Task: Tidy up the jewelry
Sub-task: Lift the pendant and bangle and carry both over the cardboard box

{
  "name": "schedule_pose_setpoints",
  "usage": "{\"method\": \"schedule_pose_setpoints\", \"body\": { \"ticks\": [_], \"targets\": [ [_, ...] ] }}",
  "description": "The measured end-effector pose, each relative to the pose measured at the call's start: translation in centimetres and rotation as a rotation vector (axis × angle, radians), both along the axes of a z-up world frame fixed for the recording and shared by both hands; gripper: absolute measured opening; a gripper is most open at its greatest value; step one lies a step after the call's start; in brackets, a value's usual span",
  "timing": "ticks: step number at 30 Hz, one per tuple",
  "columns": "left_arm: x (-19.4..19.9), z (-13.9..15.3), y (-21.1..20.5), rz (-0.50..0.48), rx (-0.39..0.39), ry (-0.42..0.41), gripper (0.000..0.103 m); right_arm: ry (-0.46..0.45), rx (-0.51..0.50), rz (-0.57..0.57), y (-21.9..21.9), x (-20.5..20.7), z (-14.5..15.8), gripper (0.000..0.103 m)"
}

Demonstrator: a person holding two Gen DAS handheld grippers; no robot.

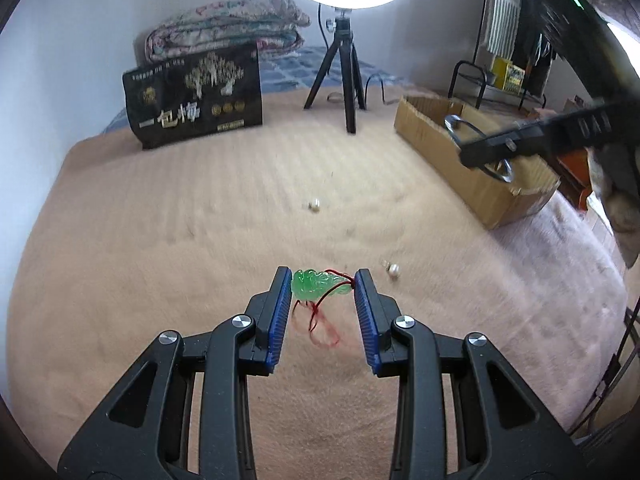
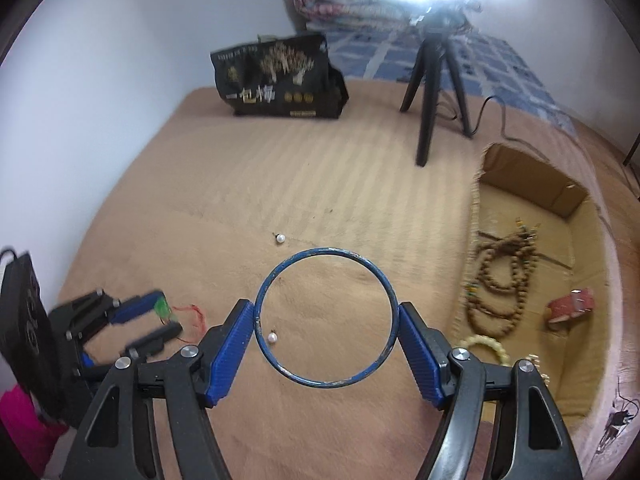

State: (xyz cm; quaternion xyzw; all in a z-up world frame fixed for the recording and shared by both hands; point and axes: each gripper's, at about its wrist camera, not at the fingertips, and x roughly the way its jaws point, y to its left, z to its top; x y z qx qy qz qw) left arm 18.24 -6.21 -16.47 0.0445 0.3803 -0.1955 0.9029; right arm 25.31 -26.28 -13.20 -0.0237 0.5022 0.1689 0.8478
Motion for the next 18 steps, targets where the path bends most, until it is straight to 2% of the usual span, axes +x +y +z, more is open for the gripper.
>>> {"method": "schedule_pose_setpoints", "body": {
  "ticks": [8,18],
  "targets": [
    [0.9,4.2,-1.1,-0.03,-0.039,-0.057,0.032,-0.07,-0.009,-0.052,-4.3,-2.9,2.4,0.074],
    [2.6,8.2,-6.9,-0.116,-0.097,-0.115,0.032,-0.101,-0.045,-0.147,-10.8,-5.7,4.0,0.074]
  ]
}}
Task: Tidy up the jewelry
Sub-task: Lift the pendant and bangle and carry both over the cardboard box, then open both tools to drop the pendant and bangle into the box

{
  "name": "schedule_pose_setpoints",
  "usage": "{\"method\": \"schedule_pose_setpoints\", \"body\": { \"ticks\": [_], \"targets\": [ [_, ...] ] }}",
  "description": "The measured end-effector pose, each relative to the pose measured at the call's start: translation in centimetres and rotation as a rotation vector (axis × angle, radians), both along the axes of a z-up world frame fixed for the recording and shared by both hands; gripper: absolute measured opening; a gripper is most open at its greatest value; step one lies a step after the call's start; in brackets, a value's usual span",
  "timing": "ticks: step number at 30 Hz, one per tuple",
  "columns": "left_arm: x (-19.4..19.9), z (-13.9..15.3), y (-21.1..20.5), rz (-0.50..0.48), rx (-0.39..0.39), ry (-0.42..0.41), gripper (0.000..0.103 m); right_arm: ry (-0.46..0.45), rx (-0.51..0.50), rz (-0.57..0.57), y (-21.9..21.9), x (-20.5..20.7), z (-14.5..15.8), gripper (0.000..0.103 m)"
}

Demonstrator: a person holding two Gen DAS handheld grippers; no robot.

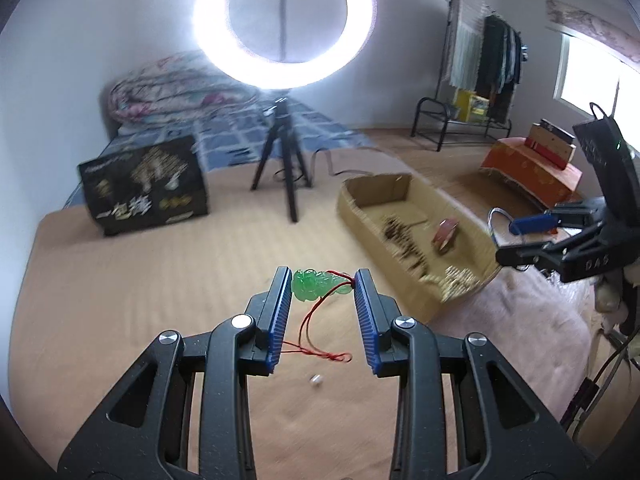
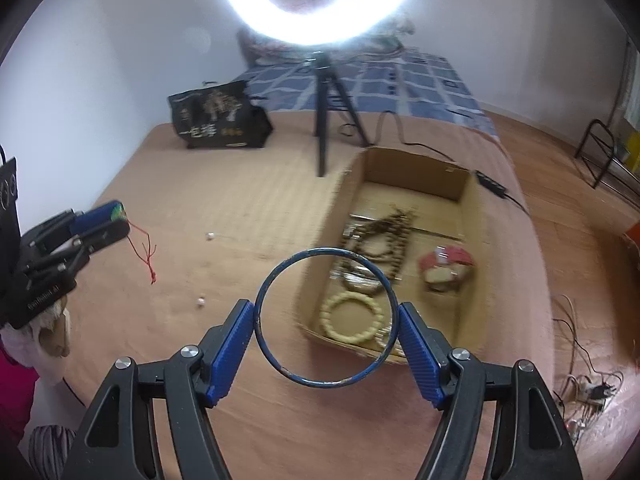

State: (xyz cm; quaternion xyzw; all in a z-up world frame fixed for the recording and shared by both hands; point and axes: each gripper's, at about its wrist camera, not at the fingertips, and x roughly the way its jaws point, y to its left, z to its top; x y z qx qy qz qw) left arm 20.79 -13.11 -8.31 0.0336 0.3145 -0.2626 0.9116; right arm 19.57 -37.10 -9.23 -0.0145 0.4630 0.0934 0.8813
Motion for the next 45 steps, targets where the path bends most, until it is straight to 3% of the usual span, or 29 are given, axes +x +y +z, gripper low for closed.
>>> {"method": "schedule_pose_setpoints", "body": {
  "ticks": [9,20,33,45],
  "targets": [
    [1.9,2.0,-6.3,-0.077,-0.05,-0.01,0.032,-0.017,0.011,-0.103,-5.6,-0.2,0.4,0.074],
    [3.6,2.3,-11.3,-0.118,-0.106,0.017,0.032,-0.021,0.025,-0.163,-9.5,3.2,0.0,0.074],
    [3.0,-1.0,-15.1,-0.147,-0.048,0.044,0.032,-0.006,0.077,-0.227,-11.1,9.3,-1.1,0.074],
    [2.1,-2.8,-17.5,-0.196,0.021,0.038,0.032,0.022,0.1,-0.241,-10.8,12.2,-3.0,0.074]
  ]
}}
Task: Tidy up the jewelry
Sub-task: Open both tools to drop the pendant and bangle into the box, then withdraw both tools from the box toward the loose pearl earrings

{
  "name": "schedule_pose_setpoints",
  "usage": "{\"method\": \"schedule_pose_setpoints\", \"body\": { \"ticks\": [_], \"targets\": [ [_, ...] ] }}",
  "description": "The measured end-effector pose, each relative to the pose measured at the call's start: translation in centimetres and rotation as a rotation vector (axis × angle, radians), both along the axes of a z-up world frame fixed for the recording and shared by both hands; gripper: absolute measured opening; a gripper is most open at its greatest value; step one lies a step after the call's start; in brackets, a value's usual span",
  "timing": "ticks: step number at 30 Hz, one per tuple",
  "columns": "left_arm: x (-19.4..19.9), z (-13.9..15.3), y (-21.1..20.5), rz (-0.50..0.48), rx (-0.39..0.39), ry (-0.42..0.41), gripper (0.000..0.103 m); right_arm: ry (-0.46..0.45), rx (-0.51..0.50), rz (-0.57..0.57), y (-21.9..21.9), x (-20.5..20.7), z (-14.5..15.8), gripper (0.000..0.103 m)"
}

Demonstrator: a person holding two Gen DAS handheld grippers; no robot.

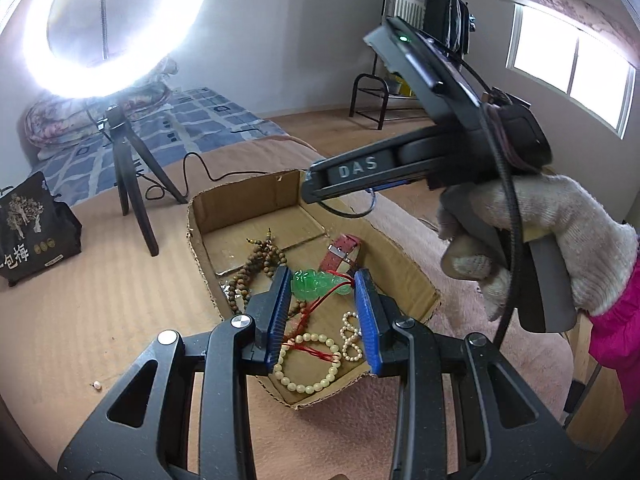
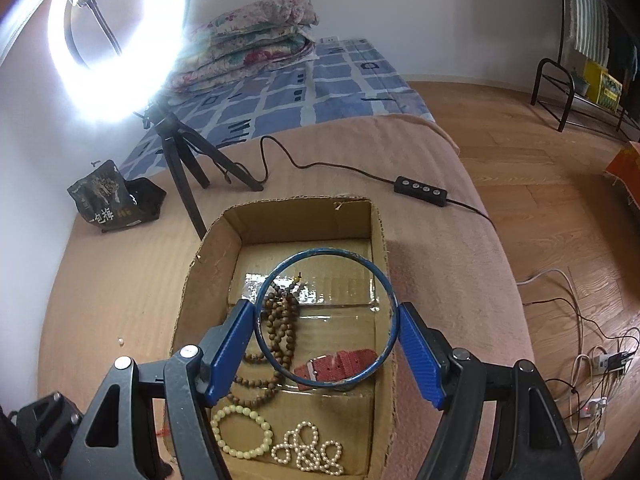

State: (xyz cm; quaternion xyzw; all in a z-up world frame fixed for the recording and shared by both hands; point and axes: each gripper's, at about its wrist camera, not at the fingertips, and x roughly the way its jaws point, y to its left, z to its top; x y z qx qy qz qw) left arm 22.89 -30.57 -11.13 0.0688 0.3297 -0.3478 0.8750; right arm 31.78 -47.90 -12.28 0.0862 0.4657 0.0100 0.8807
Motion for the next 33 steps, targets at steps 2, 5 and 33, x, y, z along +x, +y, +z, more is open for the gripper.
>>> {"method": "schedule_pose_setpoints", "body": {
  "ticks": [2,5,33],
  "targets": [
    [0.0,0.0,0.0,0.001,0.004,-0.007,0.032,0.004,-0.004,0.001,0.2,0.3,-0.1,0.074],
    [0.2,-0.1,-0.1,0.005,0.017,0.0,0.044,0.0,-0.003,-0.006,0.3,0.4,-0.1,0.075],
    [-1.1,1.3,3.3,0.031,-0.015,0.018,0.054,-0.064,-0.038,-0.032,0.7,-2.0,3.6,0.081]
  ]
}}
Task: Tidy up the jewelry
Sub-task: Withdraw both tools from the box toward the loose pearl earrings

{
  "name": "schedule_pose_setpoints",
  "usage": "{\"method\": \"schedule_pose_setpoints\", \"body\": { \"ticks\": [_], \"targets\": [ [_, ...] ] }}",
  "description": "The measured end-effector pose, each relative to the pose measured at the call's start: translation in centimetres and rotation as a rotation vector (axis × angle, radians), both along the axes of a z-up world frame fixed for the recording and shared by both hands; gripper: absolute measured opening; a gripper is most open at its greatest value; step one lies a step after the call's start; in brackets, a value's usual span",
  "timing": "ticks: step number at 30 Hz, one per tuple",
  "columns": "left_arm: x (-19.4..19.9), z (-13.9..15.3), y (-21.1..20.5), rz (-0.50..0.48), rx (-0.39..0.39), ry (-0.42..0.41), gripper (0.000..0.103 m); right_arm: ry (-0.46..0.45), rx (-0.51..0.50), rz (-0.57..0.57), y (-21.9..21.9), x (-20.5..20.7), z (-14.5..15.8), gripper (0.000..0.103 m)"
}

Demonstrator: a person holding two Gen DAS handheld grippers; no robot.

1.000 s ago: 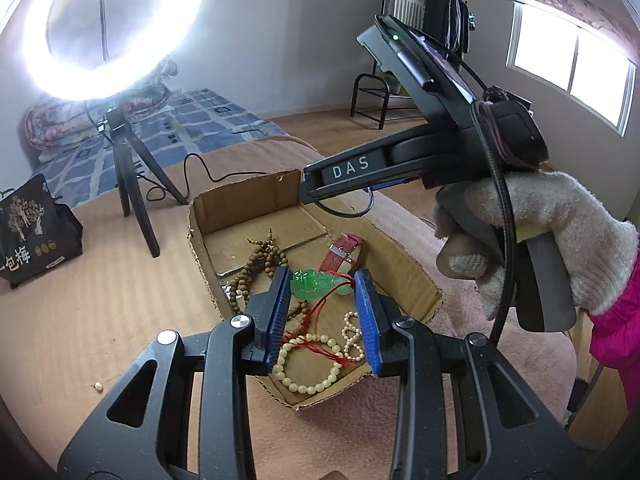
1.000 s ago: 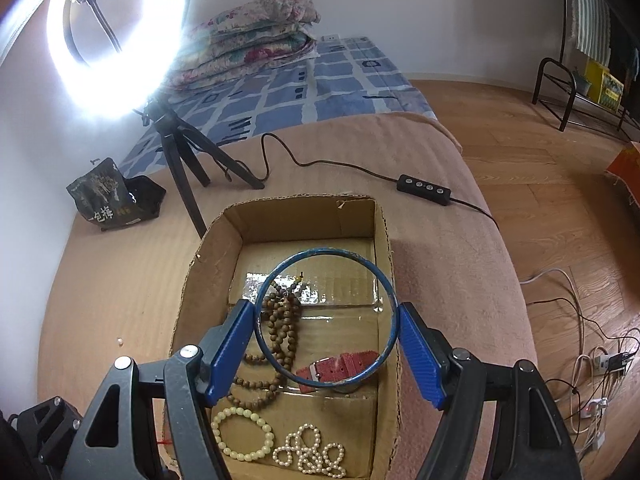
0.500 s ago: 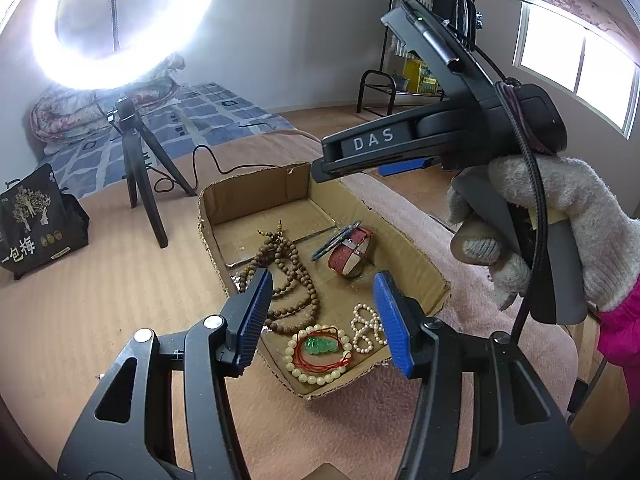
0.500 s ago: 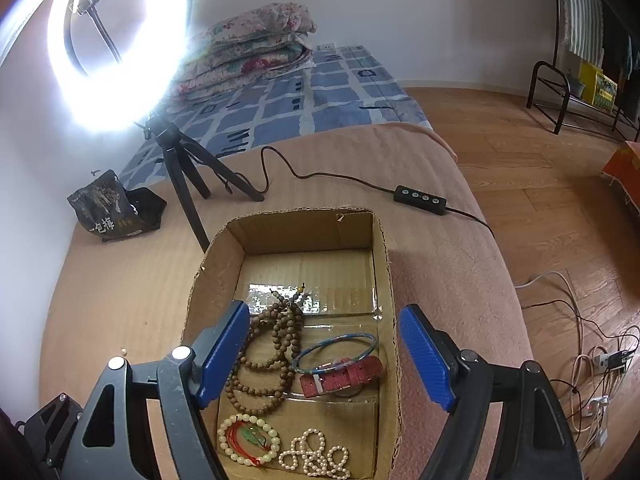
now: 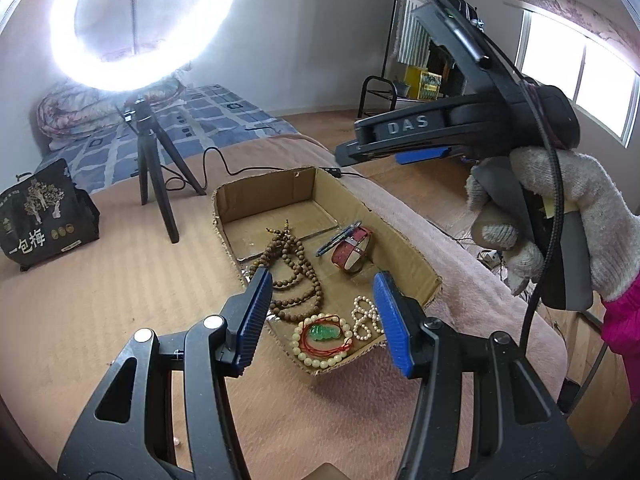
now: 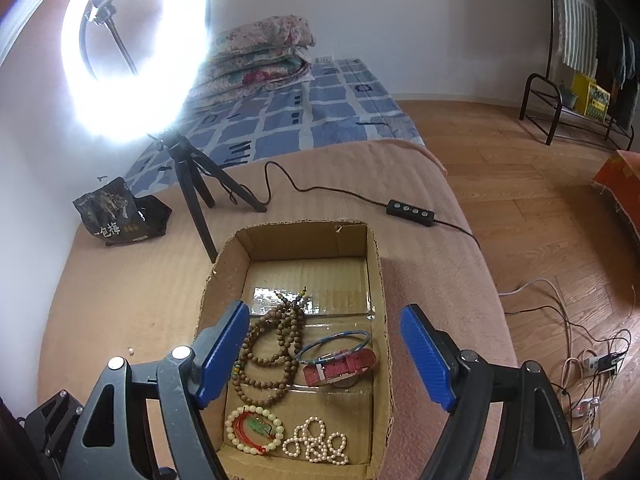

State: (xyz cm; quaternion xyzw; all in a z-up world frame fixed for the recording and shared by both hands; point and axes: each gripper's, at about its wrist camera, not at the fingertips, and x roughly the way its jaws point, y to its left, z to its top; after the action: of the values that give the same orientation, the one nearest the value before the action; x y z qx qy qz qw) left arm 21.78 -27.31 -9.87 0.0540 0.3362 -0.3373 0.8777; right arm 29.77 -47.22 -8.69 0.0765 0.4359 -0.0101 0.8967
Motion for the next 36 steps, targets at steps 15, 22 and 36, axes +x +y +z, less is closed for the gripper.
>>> {"method": "schedule_pose_setpoints", "body": {
  "ticks": [15,22,36],
  "targets": [
    [0.2,-0.4,8.8,0.116,0.038,-0.007,0.054,-0.082,-0.031,0.05,3.3,-5.0,2.2,0.092],
    [1.1,-1.5,13.5,0.183,0.081,-0.011,0.064,-0.089,-0.028,0.116,6.6,-6.9,1.8,0.093],
    [3.5,-5.3,20.2,0.287,0.125,0.064,0.066,-0.077,-0.085,0.35,16.0,-10.8,-1.7,0.093]
  ]
}}
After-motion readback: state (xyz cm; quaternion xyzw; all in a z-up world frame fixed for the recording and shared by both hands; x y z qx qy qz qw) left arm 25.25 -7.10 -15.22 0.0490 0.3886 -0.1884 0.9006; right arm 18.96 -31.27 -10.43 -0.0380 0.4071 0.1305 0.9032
